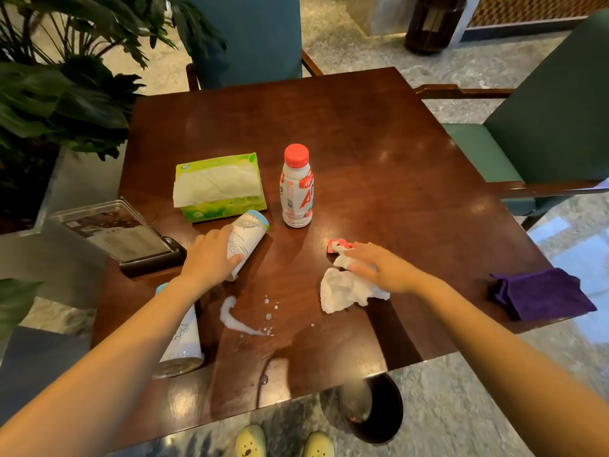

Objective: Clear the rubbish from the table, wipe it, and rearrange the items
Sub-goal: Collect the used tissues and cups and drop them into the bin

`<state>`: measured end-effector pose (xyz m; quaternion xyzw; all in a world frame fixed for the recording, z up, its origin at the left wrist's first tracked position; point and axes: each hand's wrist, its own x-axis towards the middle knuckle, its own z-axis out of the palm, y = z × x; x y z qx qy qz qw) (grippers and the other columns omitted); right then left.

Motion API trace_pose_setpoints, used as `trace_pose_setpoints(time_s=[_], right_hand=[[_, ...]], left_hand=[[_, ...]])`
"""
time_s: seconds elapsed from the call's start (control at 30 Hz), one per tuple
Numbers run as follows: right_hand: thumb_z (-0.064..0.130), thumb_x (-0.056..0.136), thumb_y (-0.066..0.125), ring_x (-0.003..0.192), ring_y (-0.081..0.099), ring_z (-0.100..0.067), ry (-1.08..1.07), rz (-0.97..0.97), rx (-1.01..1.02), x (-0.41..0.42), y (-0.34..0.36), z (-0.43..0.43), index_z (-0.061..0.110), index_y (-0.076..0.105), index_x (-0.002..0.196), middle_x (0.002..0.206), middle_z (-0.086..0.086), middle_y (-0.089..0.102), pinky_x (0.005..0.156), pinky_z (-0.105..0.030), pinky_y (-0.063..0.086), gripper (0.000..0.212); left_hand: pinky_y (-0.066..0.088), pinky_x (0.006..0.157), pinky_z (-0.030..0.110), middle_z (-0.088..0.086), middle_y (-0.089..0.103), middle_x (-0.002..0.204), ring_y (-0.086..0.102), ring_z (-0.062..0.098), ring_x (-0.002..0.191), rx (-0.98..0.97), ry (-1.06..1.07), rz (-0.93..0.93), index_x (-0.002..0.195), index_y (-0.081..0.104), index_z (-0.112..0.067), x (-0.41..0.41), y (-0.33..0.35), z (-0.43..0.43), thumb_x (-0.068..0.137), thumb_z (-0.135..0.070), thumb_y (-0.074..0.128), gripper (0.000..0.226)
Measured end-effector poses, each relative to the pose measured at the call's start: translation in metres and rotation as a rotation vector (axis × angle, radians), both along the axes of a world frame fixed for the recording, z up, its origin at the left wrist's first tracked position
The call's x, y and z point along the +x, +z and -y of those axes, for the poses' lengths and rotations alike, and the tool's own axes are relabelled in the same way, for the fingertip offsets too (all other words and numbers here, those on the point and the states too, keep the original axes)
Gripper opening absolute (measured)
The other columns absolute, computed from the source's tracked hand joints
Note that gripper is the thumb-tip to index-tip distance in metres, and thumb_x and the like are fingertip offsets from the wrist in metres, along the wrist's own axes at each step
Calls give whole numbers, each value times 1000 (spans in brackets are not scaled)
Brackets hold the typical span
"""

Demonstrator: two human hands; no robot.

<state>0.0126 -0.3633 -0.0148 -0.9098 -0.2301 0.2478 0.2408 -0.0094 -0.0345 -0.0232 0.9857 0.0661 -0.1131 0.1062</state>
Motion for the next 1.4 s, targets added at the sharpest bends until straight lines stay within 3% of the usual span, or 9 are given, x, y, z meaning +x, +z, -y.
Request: trace_pose_setpoints(time_s=[0.07, 0.17, 0.33, 0.5, 0.7, 1.1, 1.2, 1.33, 1.4], right_hand=[[54, 92, 38, 147, 5, -29, 60, -27, -161, -11, -12, 0, 26, 21, 148, 159, -2, 9, 117, -41, 7, 64], [89, 63, 11, 146, -8, -34, 75, 56, -273, -15, -37, -2, 27, 4, 150, 160, -8, -8, 119, -48, 4, 107], [43, 87, 58, 146, 9, -31, -8, 196, -130, -19, -55, -14, 26, 11, 149, 160, -9, 1, 116, -43, 18, 79], [21, 87, 61, 125, 41, -27, -88, 288, -12, -20, -67, -18, 22, 37, 141, 152, -6, 30, 103, -39, 38, 59], [13, 81, 56, 103, 51, -27, -309, 237, 190, -20, -70, -25, 10, 67, 107, 110, -9, 63, 92, -39, 39, 28], [23, 91, 55, 98, 57, -16, -773, 59, 417, -60, -32, -23, 16, 62, 116, 108, 1, 62, 83, -26, 42, 27], [21, 91, 57, 97, 59, -17, -844, 28, 489, -82, -21, -7, 14, 62, 114, 105, 2, 63, 71, -7, 44, 25], [21, 87, 63, 98, 61, -17, -1041, -5, 615, -121, -13, 28, 18, 63, 108, 107, 1, 65, 86, -29, 50, 21], [21, 86, 65, 93, 62, -16, -1146, 9, 669, -147, -14, 47, 20, 64, 103, 100, 3, 66, 82, -26, 52, 18]], left_hand=[[41, 94, 46, 16, 49, 134, 47, 39, 118, 4, -2, -1, 141, 31, -13, 0, -1, 0, 86, -39, 60, 68], [41, 95, 46, 17, 49, 134, 47, 39, 118, 13, -2, -7, 141, 30, -13, 1, -1, 1, 86, -39, 60, 68], [41, 95, 46, 16, 47, 135, 46, 38, 119, 34, -4, -21, 142, 28, -12, 1, -1, 2, 87, -39, 58, 68], [42, 94, 47, 17, 48, 133, 46, 39, 118, 37, -6, -31, 142, 28, -12, 1, 0, 2, 87, -39, 58, 68], [41, 95, 47, 17, 48, 133, 46, 40, 117, 25, -2, -43, 141, 28, -12, 1, 1, 2, 87, -39, 58, 68], [34, 103, 40, 10, 45, 143, 43, 32, 129, -231, -74, -23, 142, 33, -14, -26, 30, 46, 87, -38, 58, 64], [35, 102, 34, 4, 46, 143, 44, 27, 130, -366, -163, -34, 140, 37, -18, -40, 44, 81, 88, -35, 58, 59], [39, 97, 32, 3, 51, 139, 49, 25, 124, -465, -260, -113, 136, 39, -19, -51, 53, 136, 88, -34, 59, 54], [38, 95, 29, 4, 50, 140, 49, 25, 125, -505, -293, -157, 137, 39, -17, -60, 50, 165, 88, -32, 60, 56]])
